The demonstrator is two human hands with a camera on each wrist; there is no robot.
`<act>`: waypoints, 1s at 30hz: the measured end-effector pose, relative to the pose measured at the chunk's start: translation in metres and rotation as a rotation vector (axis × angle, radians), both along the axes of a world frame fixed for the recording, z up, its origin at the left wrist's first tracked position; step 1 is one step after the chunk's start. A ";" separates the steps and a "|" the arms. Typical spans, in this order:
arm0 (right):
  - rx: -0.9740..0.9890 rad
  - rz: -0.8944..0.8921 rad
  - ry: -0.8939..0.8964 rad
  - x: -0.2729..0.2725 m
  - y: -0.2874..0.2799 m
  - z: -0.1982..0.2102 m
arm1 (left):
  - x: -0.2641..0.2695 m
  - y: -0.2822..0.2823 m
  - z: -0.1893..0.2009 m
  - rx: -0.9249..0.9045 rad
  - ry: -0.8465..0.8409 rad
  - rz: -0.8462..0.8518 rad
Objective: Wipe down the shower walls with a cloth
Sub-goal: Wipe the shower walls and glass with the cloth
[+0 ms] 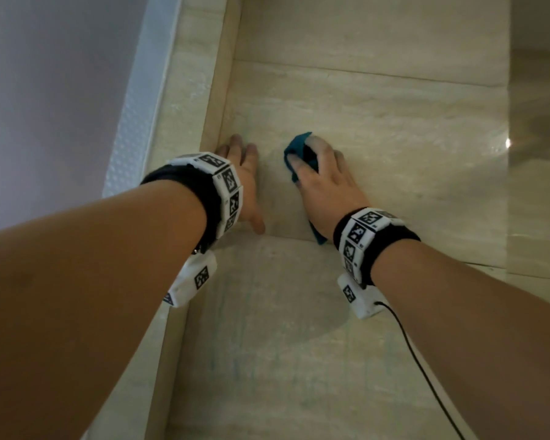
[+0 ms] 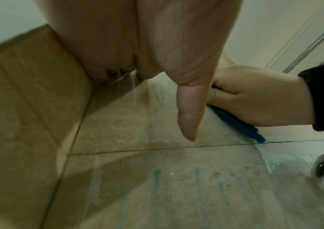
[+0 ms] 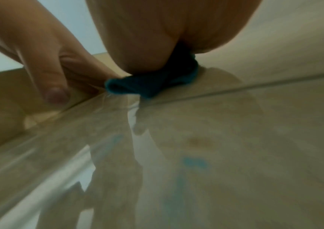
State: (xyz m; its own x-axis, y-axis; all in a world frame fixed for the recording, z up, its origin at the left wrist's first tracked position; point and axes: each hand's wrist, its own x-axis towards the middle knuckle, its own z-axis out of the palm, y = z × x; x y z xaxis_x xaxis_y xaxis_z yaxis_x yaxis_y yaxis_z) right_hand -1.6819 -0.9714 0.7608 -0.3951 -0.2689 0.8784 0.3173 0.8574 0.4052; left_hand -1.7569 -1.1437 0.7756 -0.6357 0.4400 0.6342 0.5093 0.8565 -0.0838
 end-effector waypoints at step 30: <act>-0.645 -0.310 0.251 0.118 0.139 0.034 | -0.015 0.024 -0.026 0.274 0.125 -0.085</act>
State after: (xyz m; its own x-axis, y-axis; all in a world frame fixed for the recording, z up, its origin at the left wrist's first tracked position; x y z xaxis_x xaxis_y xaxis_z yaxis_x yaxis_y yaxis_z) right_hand -1.5643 -0.8323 0.7945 -0.1364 0.4197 0.8974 0.5993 0.7562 -0.2626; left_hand -1.7722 -1.1201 0.7498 -0.5133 0.2903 0.8076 0.5806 0.8105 0.0776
